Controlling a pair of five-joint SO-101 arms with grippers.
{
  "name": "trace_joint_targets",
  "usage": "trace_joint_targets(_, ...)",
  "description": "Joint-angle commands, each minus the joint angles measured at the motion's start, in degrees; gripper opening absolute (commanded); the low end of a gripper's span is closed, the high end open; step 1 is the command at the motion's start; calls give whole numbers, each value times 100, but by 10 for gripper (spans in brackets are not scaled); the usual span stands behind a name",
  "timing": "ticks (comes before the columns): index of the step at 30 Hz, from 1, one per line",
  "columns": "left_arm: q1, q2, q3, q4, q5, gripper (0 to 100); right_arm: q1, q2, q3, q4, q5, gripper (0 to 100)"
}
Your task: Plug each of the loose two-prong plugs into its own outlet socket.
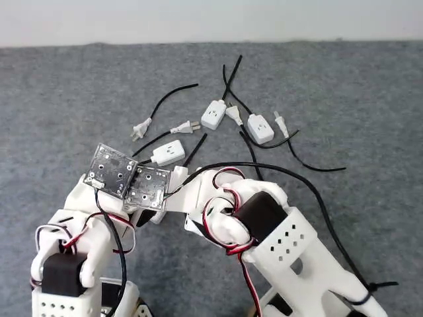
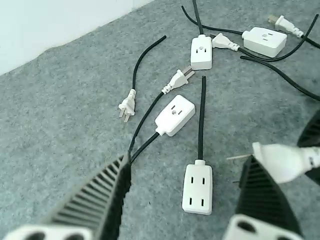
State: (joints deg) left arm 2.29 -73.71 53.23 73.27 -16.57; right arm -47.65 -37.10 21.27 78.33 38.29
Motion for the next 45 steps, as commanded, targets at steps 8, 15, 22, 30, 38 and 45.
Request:
trace_joint_targets(8,-167,9,66,-62,114,349,-330,-224,-633,-31,-132,10)
trace_joint_targets(15,-167,0,-22,-185,800,349,-321,-189,-624,-84,-132,10)
trace_joint_targets(22,-167,0,-40,-264,949,349,-321,-163,-633,-92,-132,10)
trace_joint_targets(30,-475,0,163,-563,1081,348,-347,-233,-651,-48,-141,10)
trace_joint_targets(38,-466,0,295,-615,1081,348,-338,-233,-659,-66,-141,10)
trace_joint_targets(45,-519,0,312,-642,1064,348,-330,-198,-738,-31,-141,10)
